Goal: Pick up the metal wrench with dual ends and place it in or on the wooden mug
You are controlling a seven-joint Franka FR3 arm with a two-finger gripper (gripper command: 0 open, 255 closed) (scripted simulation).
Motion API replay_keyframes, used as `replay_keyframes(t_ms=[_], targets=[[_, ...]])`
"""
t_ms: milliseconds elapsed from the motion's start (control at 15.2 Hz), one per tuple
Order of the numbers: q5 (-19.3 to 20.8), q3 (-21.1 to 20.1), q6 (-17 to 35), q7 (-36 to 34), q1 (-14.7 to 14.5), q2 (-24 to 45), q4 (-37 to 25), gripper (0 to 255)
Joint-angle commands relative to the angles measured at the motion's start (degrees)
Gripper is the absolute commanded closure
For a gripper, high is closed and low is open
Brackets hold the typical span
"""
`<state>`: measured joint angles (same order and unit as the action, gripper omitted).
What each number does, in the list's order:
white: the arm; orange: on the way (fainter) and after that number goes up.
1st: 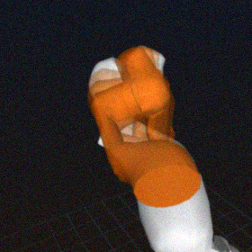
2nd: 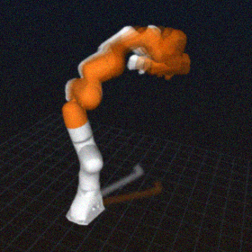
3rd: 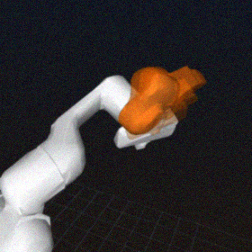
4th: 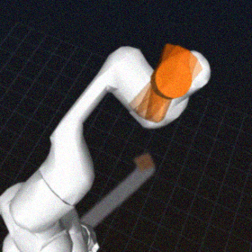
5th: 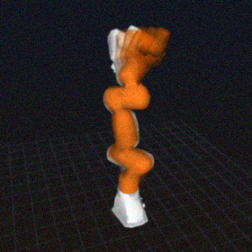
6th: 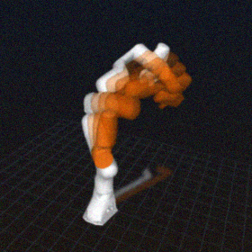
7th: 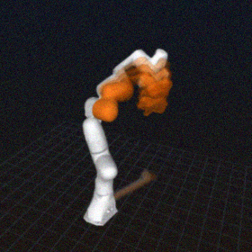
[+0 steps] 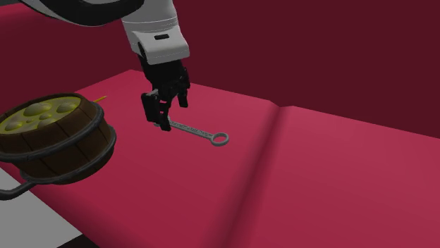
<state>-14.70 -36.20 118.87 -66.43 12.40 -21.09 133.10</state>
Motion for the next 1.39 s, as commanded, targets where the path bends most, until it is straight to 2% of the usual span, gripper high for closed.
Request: replay_keyframes(t_ms=[0,132,660,1188,1254,1320], targets=[[2.48,-3.51,2.90,-7.64,2.28,4.78,-1.83,0],[6.57,-6.85,5.27,-15.68,4.58,10.42,-4.30,0],[9.56,-8.15,11.43,-17.99,4.98,14.61,-1.46,0],[9.56,-8.14,11.43,-17.99,4.96,14.60,-1.46,0],[9.56,-8.14,11.43,-17.99,4.96,14.60,-1.46,255],[9.56,-8.14,11.43,-17.99,4.96,14.60,-1.46,255]])
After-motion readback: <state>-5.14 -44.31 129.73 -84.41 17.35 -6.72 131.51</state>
